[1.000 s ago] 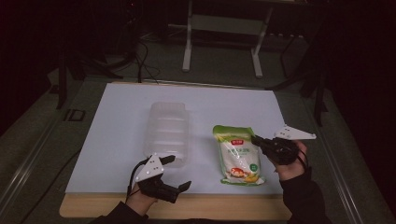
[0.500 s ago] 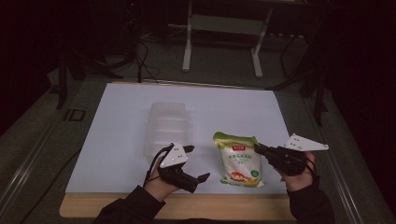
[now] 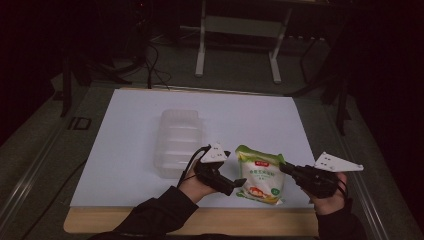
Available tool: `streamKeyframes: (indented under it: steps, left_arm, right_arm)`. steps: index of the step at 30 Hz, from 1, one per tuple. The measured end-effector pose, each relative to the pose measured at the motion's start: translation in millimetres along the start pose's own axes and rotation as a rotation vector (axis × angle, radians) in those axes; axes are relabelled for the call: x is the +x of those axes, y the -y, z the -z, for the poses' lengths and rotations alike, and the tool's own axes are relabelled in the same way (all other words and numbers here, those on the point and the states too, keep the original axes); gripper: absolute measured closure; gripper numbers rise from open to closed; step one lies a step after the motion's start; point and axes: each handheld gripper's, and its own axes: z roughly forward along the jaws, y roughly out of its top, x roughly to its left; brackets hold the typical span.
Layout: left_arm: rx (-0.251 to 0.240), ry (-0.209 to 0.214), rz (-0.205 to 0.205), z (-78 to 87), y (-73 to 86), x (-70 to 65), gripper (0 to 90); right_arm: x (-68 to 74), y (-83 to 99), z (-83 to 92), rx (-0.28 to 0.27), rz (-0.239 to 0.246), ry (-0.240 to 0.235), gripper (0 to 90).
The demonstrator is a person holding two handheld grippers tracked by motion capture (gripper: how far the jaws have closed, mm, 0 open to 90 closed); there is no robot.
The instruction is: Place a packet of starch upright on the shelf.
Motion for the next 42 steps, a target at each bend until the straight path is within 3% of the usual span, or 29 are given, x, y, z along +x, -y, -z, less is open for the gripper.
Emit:
streamKeyframes:
  steps: [4, 6, 10, 12, 14, 15, 17, 19, 20, 22, 23, 24, 26, 34, 37, 42]
  left_arm:
    - [0.033, 0.008, -0.011, -15.1, -7.3, 0.2, 0.9]
    - [0.044, 0.005, -0.010, -22.9, -9.3, 1.2, 5.7]
    - [0.099, 0.035, 0.025, -37.9, -8.8, 2.3, 13.0]
    - [0.127, 0.082, 0.050, -44.7, -6.1, 3.0, 14.2]
    - [0.157, 0.082, 0.037, -51.6, -2.4, 1.8, 15.6]
    - [0.158, 0.094, 0.030, -53.4, -0.1, 1.9, 18.3]
    - [0.141, 0.116, 0.034, -55.5, 3.6, 2.4, 37.0]
    - [0.143, 0.106, 0.023, -56.3, 4.3, 2.1, 45.7]
    - [0.138, 0.096, 0.010, -56.1, 4.9, 2.7, 45.7]
    - [0.139, 0.101, 0.024, -56.5, 5.1, 3.7, 65.7]
    - [0.132, 0.099, 0.022, -55.9, 5.0, 2.8, 65.7]
    - [0.129, 0.090, -0.008, -55.3, 5.1, -1.0, 69.1]
    - [0.125, 0.100, -0.023, -53.7, 4.4, -3.8, 78.7]
    - [0.097, 0.099, -0.048, -43.3, -9.0, -9.4, 82.7]
    - [0.085, 0.093, -0.048, -37.5, -16.9, -8.8, 82.8]
    - [0.052, 0.086, -0.058, -23.1, -31.8, -6.8, 82.8]
  right_arm:
    - [-0.5, 2.4, 2.9, 0.000, -0.003, -0.003, 88.6]
    - [-0.2, 2.3, 3.1, 0.001, 0.003, -0.004, 88.6]
    - [-1.3, 2.6, 3.1, 0.001, 0.000, -0.005, 88.6]
    - [-1.9, 3.1, 3.1, -0.001, -0.003, -0.007, 88.6]
    - [-2.2, 3.3, 2.7, -0.004, -0.006, -0.007, 88.6]
    - [-2.3, 3.2, 2.5, -0.005, -0.005, -0.007, 88.6]
    - [-2.1, 2.8, 1.9, -0.005, -0.002, -0.007, 88.6]
    - [-2.2, 2.7, 1.4, -0.007, 0.001, -0.008, 88.6]
    - [-1.9, 2.7, 0.9, -0.003, 0.001, -0.007, 88.6]
    - [-2.8, 3.0, -0.6, -0.002, -0.010, -0.006, 88.6]
    - [-2.8, 3.0, -0.6, -0.002, -0.010, -0.006, 88.6]
    - [-2.8, 3.4, -1.3, -0.004, -0.012, 0.000, 88.6]
    - [-4.1, 4.0, -1.1, -0.006, -0.011, 0.006, 88.4]
    - [-8.5, 1.2, 6.9, -0.039, -0.032, 0.010, 85.8]
    - [-9.3, -1.5, 10.5, -0.063, -0.032, 0.020, 78.4]
    - [-13.4, -6.0, 19.0, -0.141, -0.055, 0.008, 43.4]
